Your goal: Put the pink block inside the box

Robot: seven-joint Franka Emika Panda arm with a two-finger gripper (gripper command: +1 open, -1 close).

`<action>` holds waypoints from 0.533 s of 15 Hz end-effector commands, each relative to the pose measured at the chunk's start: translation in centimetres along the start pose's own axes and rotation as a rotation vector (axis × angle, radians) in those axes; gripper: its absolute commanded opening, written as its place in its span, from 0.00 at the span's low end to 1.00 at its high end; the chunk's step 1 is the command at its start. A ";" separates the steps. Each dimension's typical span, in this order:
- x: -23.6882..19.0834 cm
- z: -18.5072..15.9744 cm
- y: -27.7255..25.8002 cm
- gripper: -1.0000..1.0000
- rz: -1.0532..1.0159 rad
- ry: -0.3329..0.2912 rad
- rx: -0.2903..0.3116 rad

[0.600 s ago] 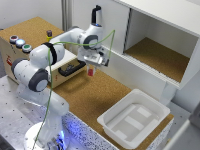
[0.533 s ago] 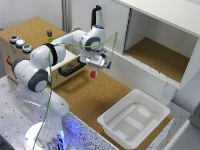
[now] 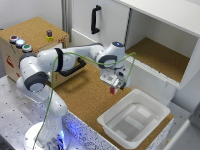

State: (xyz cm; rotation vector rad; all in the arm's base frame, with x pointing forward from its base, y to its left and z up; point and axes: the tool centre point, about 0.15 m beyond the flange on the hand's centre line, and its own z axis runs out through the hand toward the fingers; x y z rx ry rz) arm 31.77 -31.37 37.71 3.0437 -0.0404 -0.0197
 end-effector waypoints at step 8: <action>7.1 8.4 8.1 0.00 0.065 -0.113 0.173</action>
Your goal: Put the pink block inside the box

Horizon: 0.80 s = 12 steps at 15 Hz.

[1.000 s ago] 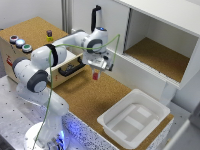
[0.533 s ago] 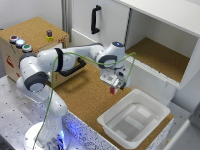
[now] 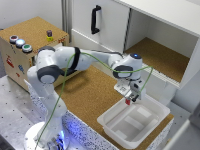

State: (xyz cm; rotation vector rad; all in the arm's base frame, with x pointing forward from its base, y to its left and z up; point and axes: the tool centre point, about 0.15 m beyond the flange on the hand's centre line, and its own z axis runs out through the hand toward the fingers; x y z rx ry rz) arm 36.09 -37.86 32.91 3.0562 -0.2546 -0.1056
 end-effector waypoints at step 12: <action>0.3 8.7 -2.4 0.00 -0.342 -0.071 0.056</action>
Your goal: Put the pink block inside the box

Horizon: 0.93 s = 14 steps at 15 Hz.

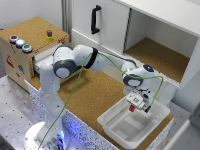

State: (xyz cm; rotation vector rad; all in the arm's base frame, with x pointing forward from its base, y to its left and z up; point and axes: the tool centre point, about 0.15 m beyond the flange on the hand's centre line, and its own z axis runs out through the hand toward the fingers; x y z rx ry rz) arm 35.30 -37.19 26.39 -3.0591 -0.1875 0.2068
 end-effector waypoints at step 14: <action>4.1 -0.8 -1.0 1.00 -0.034 0.064 -0.266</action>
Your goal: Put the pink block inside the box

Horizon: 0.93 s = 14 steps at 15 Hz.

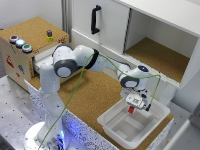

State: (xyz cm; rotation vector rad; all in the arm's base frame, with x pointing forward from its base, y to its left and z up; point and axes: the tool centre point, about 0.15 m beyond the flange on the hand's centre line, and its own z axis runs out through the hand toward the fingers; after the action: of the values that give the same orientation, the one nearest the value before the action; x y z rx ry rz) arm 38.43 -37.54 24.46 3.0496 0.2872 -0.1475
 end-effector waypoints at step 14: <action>-7.3 -24.2 -12.7 1.00 0.123 0.201 -0.137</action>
State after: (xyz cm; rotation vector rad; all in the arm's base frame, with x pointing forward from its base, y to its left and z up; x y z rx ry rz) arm 34.60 -32.05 40.82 3.0750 0.1275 0.1131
